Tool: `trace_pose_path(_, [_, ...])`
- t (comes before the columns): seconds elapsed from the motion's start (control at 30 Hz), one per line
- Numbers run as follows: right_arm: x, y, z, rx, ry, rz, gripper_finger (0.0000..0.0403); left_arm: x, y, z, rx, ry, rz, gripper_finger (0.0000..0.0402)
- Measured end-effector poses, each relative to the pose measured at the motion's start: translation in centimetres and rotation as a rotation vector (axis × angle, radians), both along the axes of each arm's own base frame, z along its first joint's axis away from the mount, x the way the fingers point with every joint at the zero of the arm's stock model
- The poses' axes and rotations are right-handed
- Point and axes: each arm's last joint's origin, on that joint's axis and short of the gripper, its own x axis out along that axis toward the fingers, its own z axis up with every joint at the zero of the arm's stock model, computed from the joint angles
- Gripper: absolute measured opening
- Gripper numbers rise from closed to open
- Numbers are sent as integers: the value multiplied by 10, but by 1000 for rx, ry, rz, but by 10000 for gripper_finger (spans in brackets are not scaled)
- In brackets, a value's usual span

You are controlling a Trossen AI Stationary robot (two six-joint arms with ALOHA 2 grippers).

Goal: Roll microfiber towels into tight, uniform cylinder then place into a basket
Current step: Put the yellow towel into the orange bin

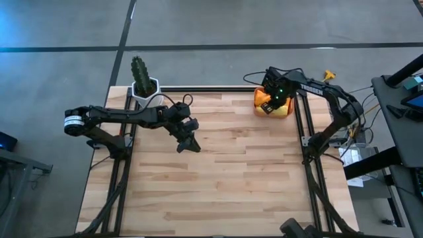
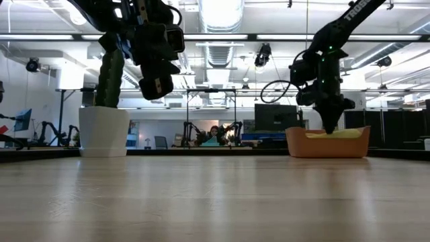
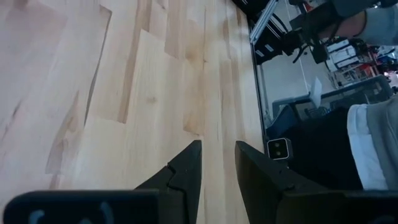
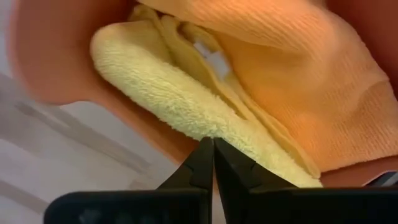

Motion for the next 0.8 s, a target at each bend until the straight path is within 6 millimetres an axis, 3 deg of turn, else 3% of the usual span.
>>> trace_pose_path(0.57, [-11, -20, -14, -75, 3, -47, 8, 0, 0, 0, 0, 3, 7, 81])
trace_pose_path(0.8, [-20, -12, -31, -33, 29, -94, 8, 0, 0, 0, -2, 4, 7, 81])
